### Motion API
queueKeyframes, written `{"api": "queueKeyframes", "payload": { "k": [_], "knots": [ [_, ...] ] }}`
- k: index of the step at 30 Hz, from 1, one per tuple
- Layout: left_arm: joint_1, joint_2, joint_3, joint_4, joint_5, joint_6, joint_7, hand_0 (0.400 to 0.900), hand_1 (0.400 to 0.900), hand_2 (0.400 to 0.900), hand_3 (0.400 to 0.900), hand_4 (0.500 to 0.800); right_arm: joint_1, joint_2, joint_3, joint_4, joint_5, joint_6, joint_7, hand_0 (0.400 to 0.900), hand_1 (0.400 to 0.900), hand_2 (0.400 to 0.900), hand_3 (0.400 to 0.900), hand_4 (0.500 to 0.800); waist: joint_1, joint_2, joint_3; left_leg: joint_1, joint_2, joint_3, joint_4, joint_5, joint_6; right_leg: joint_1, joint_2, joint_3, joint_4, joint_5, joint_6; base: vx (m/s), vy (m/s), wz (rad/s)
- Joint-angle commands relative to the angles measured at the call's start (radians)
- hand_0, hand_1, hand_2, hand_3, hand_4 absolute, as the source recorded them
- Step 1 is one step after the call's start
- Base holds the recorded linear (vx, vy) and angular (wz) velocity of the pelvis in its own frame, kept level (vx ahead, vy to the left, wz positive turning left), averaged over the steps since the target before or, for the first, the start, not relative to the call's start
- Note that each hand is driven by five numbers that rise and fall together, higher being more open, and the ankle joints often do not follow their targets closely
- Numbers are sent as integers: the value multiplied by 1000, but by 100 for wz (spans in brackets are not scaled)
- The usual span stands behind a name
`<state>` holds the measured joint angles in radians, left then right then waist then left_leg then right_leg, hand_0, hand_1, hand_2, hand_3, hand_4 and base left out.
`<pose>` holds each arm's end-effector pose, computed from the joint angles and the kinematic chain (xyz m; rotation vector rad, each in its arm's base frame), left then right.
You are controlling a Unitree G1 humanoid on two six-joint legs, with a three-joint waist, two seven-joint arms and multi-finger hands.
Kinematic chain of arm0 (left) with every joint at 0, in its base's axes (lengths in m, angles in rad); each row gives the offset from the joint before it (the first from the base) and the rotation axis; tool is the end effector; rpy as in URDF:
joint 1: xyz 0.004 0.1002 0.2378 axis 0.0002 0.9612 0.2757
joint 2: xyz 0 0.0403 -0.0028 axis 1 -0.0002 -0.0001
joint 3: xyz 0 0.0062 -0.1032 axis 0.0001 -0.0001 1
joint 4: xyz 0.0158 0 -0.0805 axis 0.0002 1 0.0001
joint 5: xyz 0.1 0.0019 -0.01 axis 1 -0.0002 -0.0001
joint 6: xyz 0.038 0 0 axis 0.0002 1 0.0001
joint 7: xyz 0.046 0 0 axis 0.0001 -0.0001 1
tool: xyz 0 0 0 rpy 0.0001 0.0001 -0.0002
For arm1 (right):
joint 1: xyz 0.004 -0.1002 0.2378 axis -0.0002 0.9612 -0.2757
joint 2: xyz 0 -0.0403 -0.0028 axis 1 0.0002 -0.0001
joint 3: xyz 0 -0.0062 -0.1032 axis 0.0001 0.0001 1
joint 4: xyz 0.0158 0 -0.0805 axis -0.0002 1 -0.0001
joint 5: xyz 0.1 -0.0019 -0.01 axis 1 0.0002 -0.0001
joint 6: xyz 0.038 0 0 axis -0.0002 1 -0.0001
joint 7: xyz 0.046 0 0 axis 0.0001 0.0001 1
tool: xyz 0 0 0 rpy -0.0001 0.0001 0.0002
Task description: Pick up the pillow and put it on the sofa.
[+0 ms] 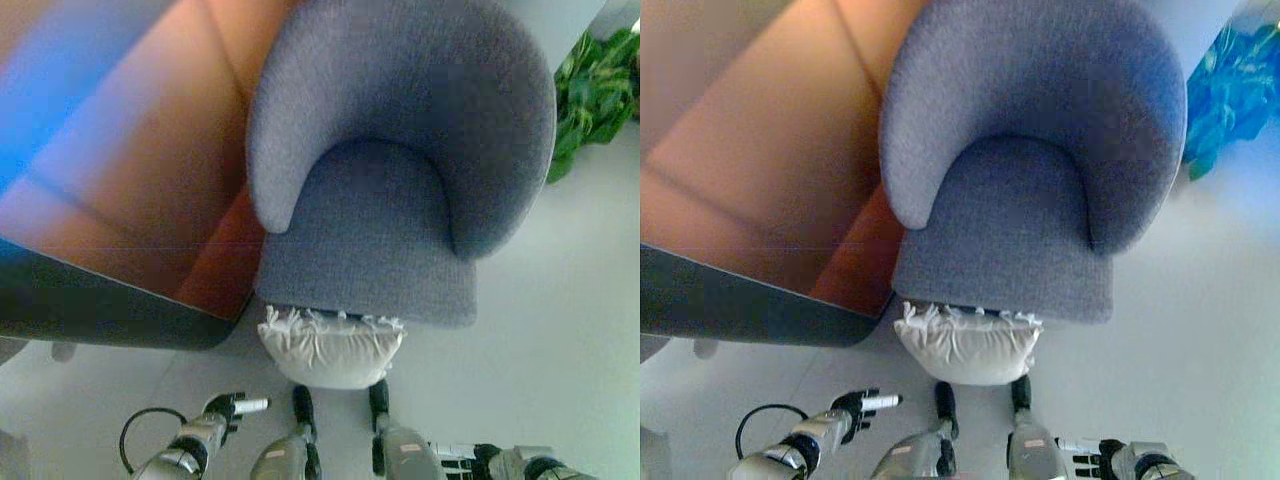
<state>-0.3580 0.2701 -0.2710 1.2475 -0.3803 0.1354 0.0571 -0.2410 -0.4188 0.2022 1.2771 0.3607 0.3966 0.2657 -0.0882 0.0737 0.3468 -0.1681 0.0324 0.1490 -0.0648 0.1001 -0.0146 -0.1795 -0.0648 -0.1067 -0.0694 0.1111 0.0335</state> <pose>0.1892 0.2156 -0.0752 0.1250 1.0319 0.1547 0.1332 -0.2769 -0.0805 0.0619 1.3972 -0.0993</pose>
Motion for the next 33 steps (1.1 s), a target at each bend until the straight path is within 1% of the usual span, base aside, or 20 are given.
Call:
{"api": "queueKeyframes", "payload": {
  "k": [1,2,3,9,11,15,18,24,27,33],
  "knots": [
    [-77,67,-7,47,-98,-31,46,900,900,900,900,800,-73,30,64,31,68,66,-4,900,900,900,900,800,-26,-55,54,-80,-57,18,130,-90,-23,-100,2,61,104,-66,31,-80,17,-3],
    [-84,68,-8,48,-105,-34,48,900,900,900,900,800,-78,30,65,30,72,69,-4,900,900,900,900,800,-27,-56,57,-89,-57,18,137,-91,-23,-109,2,62,110,-67,30,-108,7,-4],
    [-115,77,-8,50,-129,-53,51,900,900,900,900,800,-101,31,73,25,95,77,-10,900,900,900,900,800,-28,-62,77,-127,-57,20,158,-88,-25,-148,4,61,131,-67,28,-102,-2,-3],
    [-227,91,-12,41,-231,-91,68,900,900,900,900,800,-177,21,87,19,137,117,-29,900,900,900,900,800,-38,-75,128,-262,-52,15,231,-85,-28,-289,13,65,211,-70,27,-105,2,-2],
    [-247,95,-11,38,-252,-93,68,900,900,900,900,800,-189,20,90,17,146,117,-34,900,900,900,900,800,-41,-75,133,-289,-50,16,244,-85,-28,-316,16,65,225,-70,25,-74,3,0],
    [-324,100,0,29,-328,-121,91,900,900,900,900,800,-235,22,90,16,183,123,-57,900,900,900,900,800,-51,-82,156,-391,-40,16,310,-98,-33,-412,27,62,275,-79,17,-62,-2,0],
    [-354,105,2,24,-354,-137,104,900,900,900,900,800,-257,18,87,22,200,125,-58,900,900,900,900,800,-57,-85,163,-451,-34,15,349,-105,-37,-469,31,60,305,-83,13,-38,-11,1],
    [-420,125,2,27,-418,-153,124,900,900,900,900,800,-278,23,77,29,229,133,-76,900,900,900,900,800,-68,-91,163,-585,-17,3,452,-130,-38,-602,39,66,381,-97,3,-21,-13,4],
    [-452,134,1,26,-439,-158,130,900,900,900,900,800,-292,29,70,36,239,134,-89,900,900,900,900,800,-73,-95,161,-635,-9,0,481,-143,-38,-646,41,71,402,-103,1,-12,-23,6],
    [-524,155,0,27,-479,-169,137,900,900,900,900,800,-318,48,46,46,275,127,-109,900,900,900,900,800,-88,-102,159,-720,-4,-13,519,-165,-38,-723,51,81,424,-109,1,6,-16,1]
  ]
}}
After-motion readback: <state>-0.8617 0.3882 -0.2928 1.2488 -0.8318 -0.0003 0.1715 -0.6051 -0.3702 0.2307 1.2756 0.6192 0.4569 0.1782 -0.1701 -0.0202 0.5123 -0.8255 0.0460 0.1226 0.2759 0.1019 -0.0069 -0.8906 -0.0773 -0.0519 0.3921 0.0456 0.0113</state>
